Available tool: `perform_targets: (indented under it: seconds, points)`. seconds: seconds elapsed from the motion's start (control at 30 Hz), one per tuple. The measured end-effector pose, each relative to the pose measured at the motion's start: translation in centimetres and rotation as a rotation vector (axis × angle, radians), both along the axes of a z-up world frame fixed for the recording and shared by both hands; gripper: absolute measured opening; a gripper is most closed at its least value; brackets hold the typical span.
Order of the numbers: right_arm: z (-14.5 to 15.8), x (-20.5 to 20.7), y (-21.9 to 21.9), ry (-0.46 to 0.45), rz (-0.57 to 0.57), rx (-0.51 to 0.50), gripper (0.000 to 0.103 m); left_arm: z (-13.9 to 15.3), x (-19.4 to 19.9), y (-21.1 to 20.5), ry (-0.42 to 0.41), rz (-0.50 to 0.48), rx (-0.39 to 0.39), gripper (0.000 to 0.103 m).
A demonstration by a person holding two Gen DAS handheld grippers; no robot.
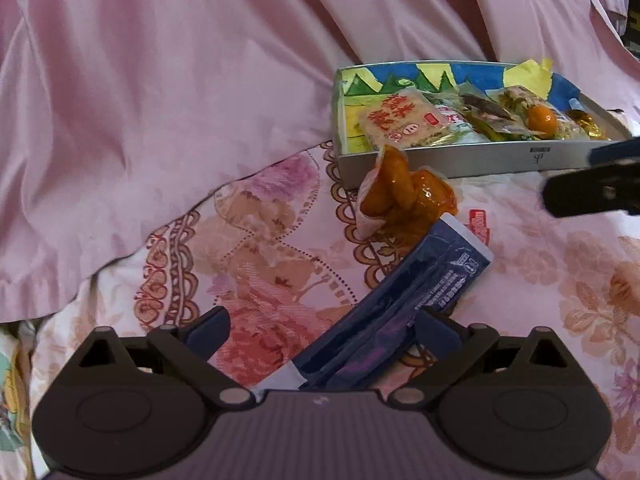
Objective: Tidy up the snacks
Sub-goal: 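Reach the right tool to the orange snack bag while the left tool reaches the blue packet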
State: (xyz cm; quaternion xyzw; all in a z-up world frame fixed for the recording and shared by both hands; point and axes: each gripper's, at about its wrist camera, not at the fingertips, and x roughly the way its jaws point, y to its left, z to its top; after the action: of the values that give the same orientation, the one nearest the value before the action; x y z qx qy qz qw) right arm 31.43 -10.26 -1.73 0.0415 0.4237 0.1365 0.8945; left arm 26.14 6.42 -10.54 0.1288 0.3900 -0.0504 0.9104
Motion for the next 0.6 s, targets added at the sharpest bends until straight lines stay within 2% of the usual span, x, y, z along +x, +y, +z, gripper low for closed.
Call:
perform_targets:
  seconds: [0.13,0.27,0.4,0.6]
  points:
    - [-0.6,1.6,1.0,0.003,0.030,0.026,0.093,-0.3,0.1,-0.1,0.028,-0.029,-0.026,0.087]
    - [-1.6,3.3,2.0,0.026,0.057,0.061,0.088,-0.1,0.3,0.2,0.074,-0.013,-0.090,0.076]
    - [-2.8,4.6,3.1,0.045,0.092,0.070,0.085,-0.3,0.8,1.1,0.135,0.060,-0.157,0.076]
    - [-3.8,7.1,5.3,0.077,0.143,0.063,0.084,-0.3,0.9,1.4,0.150,0.087,-0.163,0.075]
